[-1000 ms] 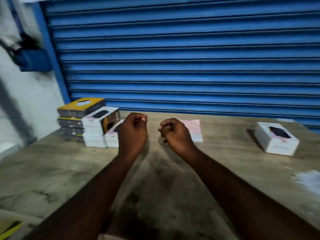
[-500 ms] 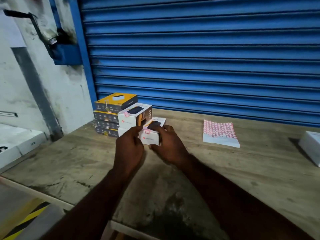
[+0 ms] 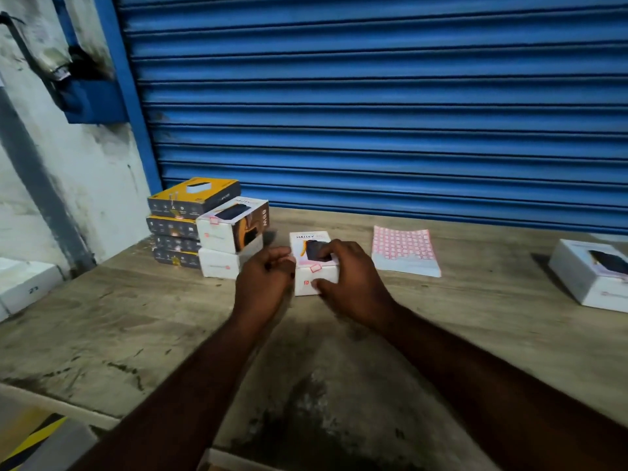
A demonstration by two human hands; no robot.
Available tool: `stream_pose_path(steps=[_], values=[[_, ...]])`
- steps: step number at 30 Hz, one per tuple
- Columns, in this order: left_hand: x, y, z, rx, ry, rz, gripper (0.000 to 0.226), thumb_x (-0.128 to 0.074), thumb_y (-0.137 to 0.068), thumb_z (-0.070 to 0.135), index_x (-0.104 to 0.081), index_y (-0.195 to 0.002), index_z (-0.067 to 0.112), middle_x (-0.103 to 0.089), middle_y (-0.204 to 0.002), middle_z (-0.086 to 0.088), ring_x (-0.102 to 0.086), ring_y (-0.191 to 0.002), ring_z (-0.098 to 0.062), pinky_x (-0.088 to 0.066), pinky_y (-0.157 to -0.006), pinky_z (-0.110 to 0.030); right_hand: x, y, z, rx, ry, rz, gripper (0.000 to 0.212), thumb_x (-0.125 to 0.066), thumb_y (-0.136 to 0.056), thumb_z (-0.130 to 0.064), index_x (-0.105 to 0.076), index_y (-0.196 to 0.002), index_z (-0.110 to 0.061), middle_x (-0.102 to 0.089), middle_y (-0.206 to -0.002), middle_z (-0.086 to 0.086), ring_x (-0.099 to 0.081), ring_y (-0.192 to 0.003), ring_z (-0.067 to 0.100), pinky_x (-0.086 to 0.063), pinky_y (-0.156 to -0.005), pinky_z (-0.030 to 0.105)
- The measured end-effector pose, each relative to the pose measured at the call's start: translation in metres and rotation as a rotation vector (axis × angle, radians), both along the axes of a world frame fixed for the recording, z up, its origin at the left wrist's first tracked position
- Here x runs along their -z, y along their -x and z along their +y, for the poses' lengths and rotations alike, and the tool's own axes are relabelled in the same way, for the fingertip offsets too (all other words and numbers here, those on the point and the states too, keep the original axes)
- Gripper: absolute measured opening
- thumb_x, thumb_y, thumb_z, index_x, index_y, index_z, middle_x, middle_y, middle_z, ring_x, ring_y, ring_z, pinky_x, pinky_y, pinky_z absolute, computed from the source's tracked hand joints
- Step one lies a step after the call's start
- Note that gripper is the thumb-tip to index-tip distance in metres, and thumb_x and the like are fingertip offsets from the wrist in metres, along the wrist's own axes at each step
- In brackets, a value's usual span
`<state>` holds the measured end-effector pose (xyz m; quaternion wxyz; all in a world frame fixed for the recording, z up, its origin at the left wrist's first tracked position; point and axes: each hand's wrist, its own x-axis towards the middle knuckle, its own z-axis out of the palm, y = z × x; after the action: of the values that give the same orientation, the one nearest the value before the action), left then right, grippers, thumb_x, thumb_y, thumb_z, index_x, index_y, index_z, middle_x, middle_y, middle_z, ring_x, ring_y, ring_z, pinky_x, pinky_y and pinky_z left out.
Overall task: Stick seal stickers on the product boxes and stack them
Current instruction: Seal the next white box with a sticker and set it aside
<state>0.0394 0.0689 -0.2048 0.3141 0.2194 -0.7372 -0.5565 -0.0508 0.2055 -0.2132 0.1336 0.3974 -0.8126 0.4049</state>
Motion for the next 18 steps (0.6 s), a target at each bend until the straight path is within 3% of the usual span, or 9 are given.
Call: stream_pose_path(steps=[3, 5, 9, 12, 14, 18], values=[[-0.004, 0.013, 0.020, 0.219, -0.418, 0.068, 0.032, -0.068, -0.091, 0.011, -0.066, -0.122, 0.002, -0.074, -0.110, -0.015, -0.073, -0.099, -0.028, -0.059, -0.090, -0.040, -0.001, 0.010, 0.027, 0.045, 0.097, 0.039, 0.043, -0.085, -0.067, -0.016, -0.064, -0.105, -0.017, -0.062, -0.110, 0.000, -0.051, -0.102, 0.012, -0.032, -0.080, 0.007], [-0.009, 0.022, 0.034, 0.306, -0.518, 0.110, 0.034, -0.067, -0.091, 0.007, -0.063, -0.124, -0.001, -0.073, -0.111, -0.018, -0.073, -0.099, -0.029, -0.060, -0.088, -0.040, -0.007, 0.016, 0.044, 0.056, 0.162, 0.060, 0.045, -0.087, -0.064, -0.014, -0.067, -0.104, -0.015, -0.064, -0.109, 0.000, -0.054, -0.104, 0.016, -0.041, -0.087, 0.022], [-0.027, 0.043, 0.060, 0.379, -0.491, 0.121, 0.030, -0.065, -0.094, 0.014, -0.064, -0.123, 0.008, -0.074, -0.112, -0.013, -0.073, -0.090, -0.017, -0.060, -0.074, -0.026, -0.020, 0.029, 0.070, 0.084, 0.295, 0.099, 0.046, -0.088, -0.062, -0.017, -0.067, -0.103, -0.020, -0.059, -0.107, -0.008, -0.059, -0.103, 0.017, -0.054, -0.084, 0.042], [-0.038, 0.062, 0.075, 0.492, -0.508, 0.093, 0.046, -0.070, -0.090, 0.024, -0.057, -0.132, 0.011, -0.073, -0.115, -0.011, -0.071, -0.099, -0.020, -0.055, -0.093, -0.037, -0.033, 0.036, 0.093, 0.089, 0.294, 0.179, 0.045, -0.087, -0.067, -0.017, -0.068, -0.107, -0.018, -0.058, -0.114, -0.003, -0.054, -0.107, 0.009, -0.055, -0.084, 0.036], [-0.043, 0.072, 0.082, 0.541, -0.543, 0.095, 0.058, -0.073, -0.086, 0.026, -0.050, -0.137, 0.008, -0.073, -0.115, -0.014, -0.071, -0.097, -0.021, -0.059, -0.084, -0.037, -0.044, 0.038, 0.106, 0.080, 0.255, 0.198, 0.044, -0.085, -0.071, -0.018, -0.067, -0.111, -0.020, -0.055, -0.122, 0.002, -0.050, -0.112, 0.007, -0.054, -0.085, 0.028], [-0.046, 0.084, 0.102, 0.550, -0.515, 0.118, 0.034, -0.061, -0.096, 0.034, -0.060, -0.123, 0.012, -0.073, -0.104, -0.007, -0.069, -0.089, -0.018, -0.058, -0.074, -0.031, -0.047, 0.041, 0.119, 0.107, 0.302, 0.205, 0.043, -0.082, -0.072, -0.022, -0.067, -0.112, -0.024, -0.049, -0.127, -0.001, -0.049, -0.118, 0.006, -0.051, -0.095, 0.034]])
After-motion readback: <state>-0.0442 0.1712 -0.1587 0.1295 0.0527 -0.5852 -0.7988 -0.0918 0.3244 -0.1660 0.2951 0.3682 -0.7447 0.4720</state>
